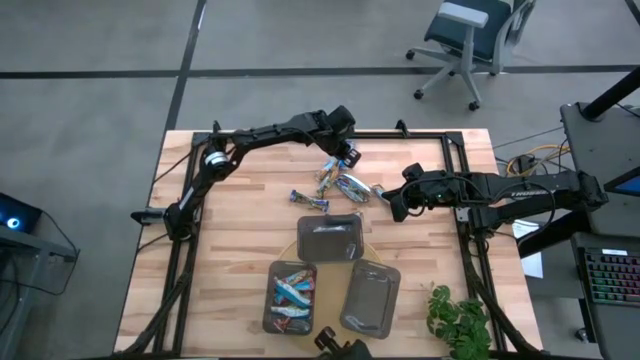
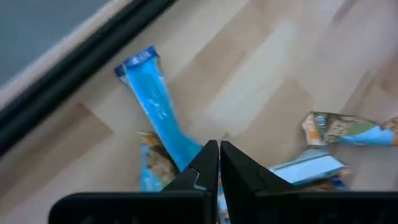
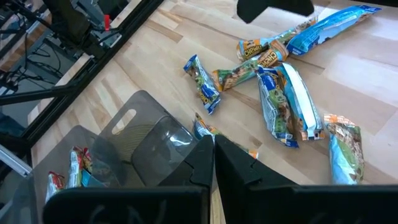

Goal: Pick and place Granola Bars by type
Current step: Put the bottom right blue granola bar into the top black bin

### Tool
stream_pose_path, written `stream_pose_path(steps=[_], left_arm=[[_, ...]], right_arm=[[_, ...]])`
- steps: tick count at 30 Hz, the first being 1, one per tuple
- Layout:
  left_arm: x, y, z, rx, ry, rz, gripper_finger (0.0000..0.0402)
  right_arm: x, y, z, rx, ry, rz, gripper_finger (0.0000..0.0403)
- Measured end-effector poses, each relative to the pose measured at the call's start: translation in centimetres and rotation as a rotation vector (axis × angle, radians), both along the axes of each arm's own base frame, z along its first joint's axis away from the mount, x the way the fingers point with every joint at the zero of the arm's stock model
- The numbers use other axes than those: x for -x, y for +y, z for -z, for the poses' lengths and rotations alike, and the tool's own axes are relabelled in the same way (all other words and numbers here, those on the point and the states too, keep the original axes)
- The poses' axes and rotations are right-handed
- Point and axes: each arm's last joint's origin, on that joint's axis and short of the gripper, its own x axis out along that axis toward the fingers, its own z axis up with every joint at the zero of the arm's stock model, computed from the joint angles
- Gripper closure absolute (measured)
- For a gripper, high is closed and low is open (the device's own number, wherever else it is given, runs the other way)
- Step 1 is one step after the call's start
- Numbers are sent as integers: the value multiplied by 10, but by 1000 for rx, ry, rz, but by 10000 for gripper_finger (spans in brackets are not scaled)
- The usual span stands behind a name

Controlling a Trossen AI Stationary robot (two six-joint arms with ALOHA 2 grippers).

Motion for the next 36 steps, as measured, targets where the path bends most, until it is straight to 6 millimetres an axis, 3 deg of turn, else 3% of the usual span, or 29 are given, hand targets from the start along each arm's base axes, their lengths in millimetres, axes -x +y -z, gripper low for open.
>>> stream_pose_path(steps=[7, 19, 36], left_arm=[[9, 12, 5, -38, 64, 46, 401], [7, 14, 32, -55, 183, 68, 401], [6, 18, 31, -139, 193, 125, 401]], right_arm=[[0, 0, 0, 5, 2, -3, 394], [0, 0, 0, 3, 1, -3, 394], [0, -1, 0, -7, -6, 28, 394]])
